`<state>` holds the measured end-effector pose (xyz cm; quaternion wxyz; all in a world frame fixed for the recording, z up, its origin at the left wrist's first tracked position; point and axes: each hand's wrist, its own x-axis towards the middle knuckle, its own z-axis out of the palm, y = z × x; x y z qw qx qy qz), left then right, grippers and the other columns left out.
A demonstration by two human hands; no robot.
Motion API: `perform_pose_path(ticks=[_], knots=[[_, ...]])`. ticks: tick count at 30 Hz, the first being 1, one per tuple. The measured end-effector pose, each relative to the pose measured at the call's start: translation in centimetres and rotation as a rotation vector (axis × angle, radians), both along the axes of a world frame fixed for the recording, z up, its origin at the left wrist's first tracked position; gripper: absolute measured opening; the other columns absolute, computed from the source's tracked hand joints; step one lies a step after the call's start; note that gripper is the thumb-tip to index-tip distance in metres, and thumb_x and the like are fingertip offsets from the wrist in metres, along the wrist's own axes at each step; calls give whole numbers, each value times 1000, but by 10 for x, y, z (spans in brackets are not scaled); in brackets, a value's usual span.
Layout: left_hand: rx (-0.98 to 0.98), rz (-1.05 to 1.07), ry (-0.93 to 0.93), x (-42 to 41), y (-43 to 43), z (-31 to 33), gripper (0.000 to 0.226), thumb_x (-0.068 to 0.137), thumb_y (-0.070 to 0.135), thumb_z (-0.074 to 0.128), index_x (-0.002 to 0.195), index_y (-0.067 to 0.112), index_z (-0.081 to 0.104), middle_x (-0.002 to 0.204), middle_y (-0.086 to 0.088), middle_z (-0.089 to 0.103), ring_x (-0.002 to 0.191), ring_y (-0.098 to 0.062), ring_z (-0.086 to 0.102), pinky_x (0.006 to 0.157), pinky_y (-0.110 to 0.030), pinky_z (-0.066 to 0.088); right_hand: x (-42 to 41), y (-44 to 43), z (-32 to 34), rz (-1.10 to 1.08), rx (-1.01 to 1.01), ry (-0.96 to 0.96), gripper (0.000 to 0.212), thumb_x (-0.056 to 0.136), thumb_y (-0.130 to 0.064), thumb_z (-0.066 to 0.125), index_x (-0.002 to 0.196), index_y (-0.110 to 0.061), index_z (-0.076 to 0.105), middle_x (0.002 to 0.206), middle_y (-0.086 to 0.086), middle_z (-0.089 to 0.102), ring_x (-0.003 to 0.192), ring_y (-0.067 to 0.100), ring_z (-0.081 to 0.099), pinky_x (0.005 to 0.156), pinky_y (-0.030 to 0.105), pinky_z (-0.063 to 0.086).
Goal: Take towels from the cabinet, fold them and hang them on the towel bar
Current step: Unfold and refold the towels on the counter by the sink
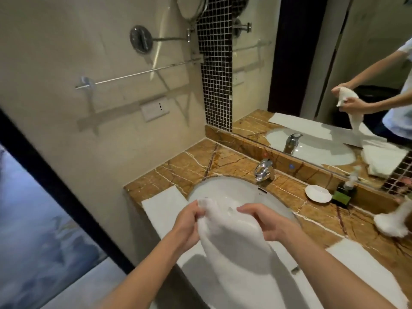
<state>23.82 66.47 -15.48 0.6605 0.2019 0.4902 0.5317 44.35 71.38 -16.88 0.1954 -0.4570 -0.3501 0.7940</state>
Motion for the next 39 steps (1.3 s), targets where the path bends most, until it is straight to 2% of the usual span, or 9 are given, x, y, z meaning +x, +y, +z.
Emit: perform_pose_path(ticks=[4,7,11,14,17,21,24,27,39], knots=[[33,85,82,-44,-17,-14,43,82,-15,32,105,7,61,105,-20,62,97,-34,60,91,-48,49,-48,6,-1,-34,-30,69,35,79,-25,60,104,-1,67,91,17,67,82,31,65,80,37,51],[34,136,187,-72,-27,-20,53,86,-14,33,116,22,58,118,-18,53,103,-36,57,68,-40,57,-77,13,3,-76,20,67,33,85,-29,57,103,-3,65,89,16,66,81,30,64,79,36,51],[-35,189,339,-93,-35,-32,35,93,0,46,108,29,58,119,-12,54,106,-31,58,70,-36,58,-111,18,8,-38,126,-28,29,88,-29,53,94,-4,68,86,16,69,78,29,65,76,34,50],[-76,200,484,-103,-39,-41,12,92,19,59,103,24,62,115,-8,61,101,-24,60,63,-29,54,-130,21,13,9,203,-129,29,91,-26,50,91,-4,69,87,17,71,78,29,67,73,32,51],[-68,221,635,-111,-41,-44,11,89,24,65,99,18,66,104,-5,65,89,-18,60,55,-19,46,-140,29,13,21,299,-261,31,92,-25,51,101,-1,69,94,20,72,83,31,68,74,34,53],[-63,293,704,-117,-44,-44,5,88,19,67,93,19,67,95,0,67,88,-16,64,62,-18,50,-143,37,8,61,434,-362,27,88,-22,62,89,5,63,90,27,69,74,31,65,69,36,51],[-57,352,729,-120,-43,-45,6,87,16,67,92,18,67,95,-1,67,90,-15,63,76,-24,55,-149,38,4,76,531,-447,28,90,-20,65,65,-13,53,61,7,55,50,15,50,48,19,39],[-61,322,770,-117,-44,-51,10,89,16,64,98,15,70,97,-1,68,91,-14,63,80,-25,54,-153,42,1,71,636,-545,28,89,-20,64,62,-17,56,60,2,53,54,13,47,49,21,39],[-42,119,899,-104,-45,-56,17,88,25,66,86,9,72,81,-3,68,76,-9,62,66,-14,46,-138,49,-4,68,630,-554,35,88,-21,65,56,-19,51,52,0,47,44,13,40,44,21,33]])
